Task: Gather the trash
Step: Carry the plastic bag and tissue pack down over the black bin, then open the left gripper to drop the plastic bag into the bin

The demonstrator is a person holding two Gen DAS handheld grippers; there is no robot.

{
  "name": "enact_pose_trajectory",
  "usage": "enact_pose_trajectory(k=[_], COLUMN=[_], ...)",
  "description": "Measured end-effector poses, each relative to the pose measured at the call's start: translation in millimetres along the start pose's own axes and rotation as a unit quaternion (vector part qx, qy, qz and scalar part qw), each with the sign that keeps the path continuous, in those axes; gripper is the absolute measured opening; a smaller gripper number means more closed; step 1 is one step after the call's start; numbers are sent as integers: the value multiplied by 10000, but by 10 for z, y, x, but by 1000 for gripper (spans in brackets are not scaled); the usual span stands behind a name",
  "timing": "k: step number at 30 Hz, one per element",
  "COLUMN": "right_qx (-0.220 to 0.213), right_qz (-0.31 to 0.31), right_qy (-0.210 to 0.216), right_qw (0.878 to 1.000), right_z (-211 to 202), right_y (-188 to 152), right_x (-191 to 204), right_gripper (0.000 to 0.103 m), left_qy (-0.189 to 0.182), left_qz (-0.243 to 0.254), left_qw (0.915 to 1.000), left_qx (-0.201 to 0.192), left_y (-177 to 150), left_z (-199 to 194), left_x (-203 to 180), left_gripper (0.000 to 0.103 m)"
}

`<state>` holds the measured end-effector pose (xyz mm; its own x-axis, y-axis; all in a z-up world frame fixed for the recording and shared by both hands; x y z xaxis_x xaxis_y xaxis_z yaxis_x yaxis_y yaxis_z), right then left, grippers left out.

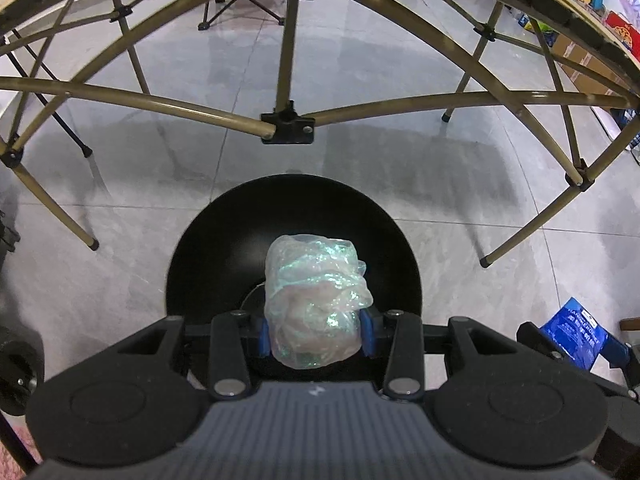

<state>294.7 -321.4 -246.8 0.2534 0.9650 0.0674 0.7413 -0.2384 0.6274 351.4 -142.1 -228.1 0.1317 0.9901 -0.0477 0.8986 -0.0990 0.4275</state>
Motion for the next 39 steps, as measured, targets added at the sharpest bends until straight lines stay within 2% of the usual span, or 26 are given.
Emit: enact_pose_trajectory(k=[12,15,17,18,25,39], right_qx=[64,64,54,51,47,90], right_qz=[157,152,125,114,111,4], right_qy=[-170,-138,-120,-112,-99,-40], right_qw=[9997,9998,9998,9999,9999,10000], right_z=[108,105,97,93,68,32], right_y=[21,14,14,13,-2,-21], right_x=[-199,-184,-167,-161,-161,-91], right_gripper=[87,87,87,87,87,87], left_qy=[-20,92,189,238,299,340], left_qz=[17,23,0,-34,-115,-98], left_qw=[9998,9997,9996,9995,9992,9993], left_qx=[203,203,216,189,258,112], left_y=[29,28,29,28,12,9], left_z=[190,196,199,192,209,124], left_x=[-143,-122,-101,-84,-22,39], left_gripper=[42,58,96,100,103,103])
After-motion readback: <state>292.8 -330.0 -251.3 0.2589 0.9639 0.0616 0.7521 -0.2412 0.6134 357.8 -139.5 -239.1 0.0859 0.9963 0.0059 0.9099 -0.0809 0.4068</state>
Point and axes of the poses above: each gripper's, at about its wrist camera, not at the fingertips, and z roughly the way its jaws point, x to its left, y to its top, the point moved 7 cm from there along z, roughly the way its jaws point, and after that the axes turned 4 degrees about z, right-handed, at the moved point
